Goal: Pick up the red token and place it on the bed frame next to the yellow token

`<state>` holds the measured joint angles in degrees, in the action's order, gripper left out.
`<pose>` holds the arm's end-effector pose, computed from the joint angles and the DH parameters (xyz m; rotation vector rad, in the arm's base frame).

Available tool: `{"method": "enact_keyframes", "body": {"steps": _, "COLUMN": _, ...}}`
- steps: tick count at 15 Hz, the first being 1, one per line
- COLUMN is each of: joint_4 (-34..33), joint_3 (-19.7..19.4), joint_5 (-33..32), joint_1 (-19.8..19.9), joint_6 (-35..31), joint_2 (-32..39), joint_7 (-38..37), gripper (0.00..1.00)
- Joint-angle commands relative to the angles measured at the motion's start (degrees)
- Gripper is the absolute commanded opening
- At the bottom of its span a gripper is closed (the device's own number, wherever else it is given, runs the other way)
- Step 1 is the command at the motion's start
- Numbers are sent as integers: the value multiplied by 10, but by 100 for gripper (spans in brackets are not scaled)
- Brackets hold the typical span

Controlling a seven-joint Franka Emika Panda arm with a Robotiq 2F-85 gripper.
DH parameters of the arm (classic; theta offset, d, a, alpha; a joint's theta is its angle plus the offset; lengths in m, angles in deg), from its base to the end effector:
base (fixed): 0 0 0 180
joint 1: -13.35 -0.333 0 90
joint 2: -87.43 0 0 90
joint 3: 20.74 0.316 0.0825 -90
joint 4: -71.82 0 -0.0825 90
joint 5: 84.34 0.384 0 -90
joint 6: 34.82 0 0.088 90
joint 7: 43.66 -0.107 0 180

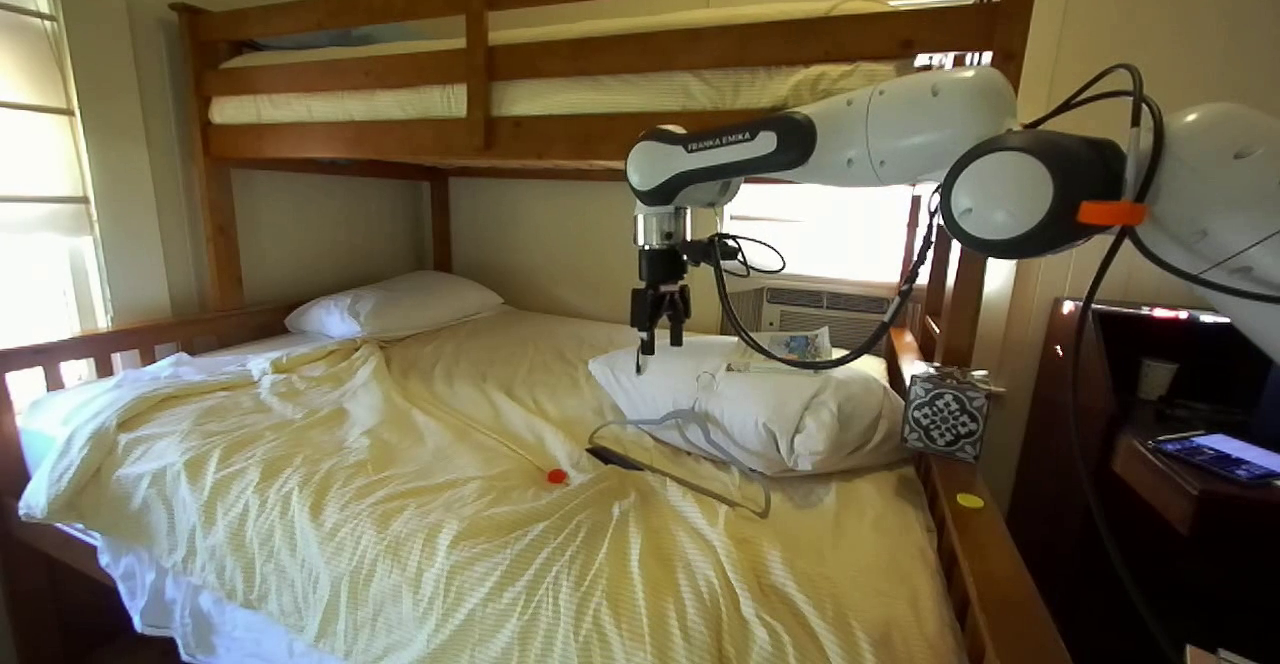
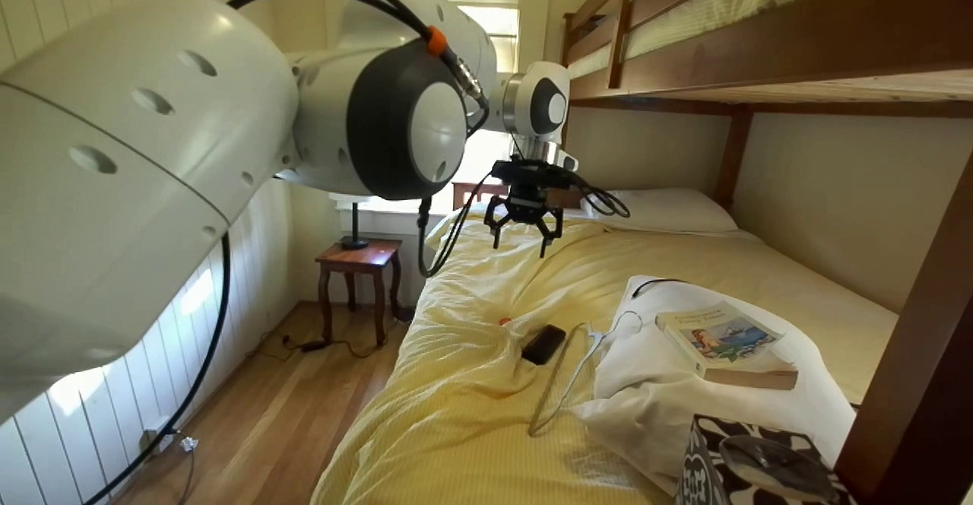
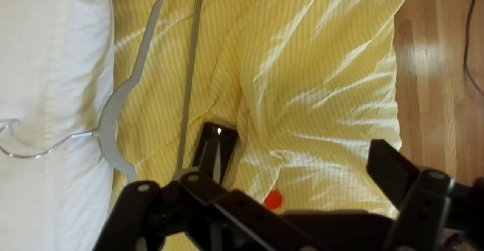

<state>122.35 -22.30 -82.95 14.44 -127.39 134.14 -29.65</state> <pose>0.7565 -0.0245 0.4094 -3.1071 -0.3179 0.1248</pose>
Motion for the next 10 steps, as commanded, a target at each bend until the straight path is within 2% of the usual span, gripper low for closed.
{"method": "enact_keyframes", "body": {"steps": 1, "joint_4": 7, "joint_3": 4, "joint_5": 5, "joint_1": -9, "joint_6": -140, "joint_2": 15, "joint_7": -16, "gripper": 100}}
{"method": "enact_keyframes", "body": {"steps": 7, "joint_4": -90, "joint_3": -2, "joint_5": -11, "joint_1": -56, "joint_6": -393, "joint_2": 144, "joint_7": -26, "gripper": 100}}
{"method": "enact_keyframes", "body": {"steps": 9, "joint_4": -137, "joint_3": -21, "joint_5": -25, "joint_1": -70, "joint_6": -455, "joint_2": 197, "joint_7": -27, "gripper": 100}}
{"method": "enact_keyframes", "body": {"steps": 10, "joint_4": -157, "joint_3": -30, "joint_5": -30, "joint_1": -74, "joint_6": -465, "joint_2": 219, "joint_7": -29, "gripper": 100}}
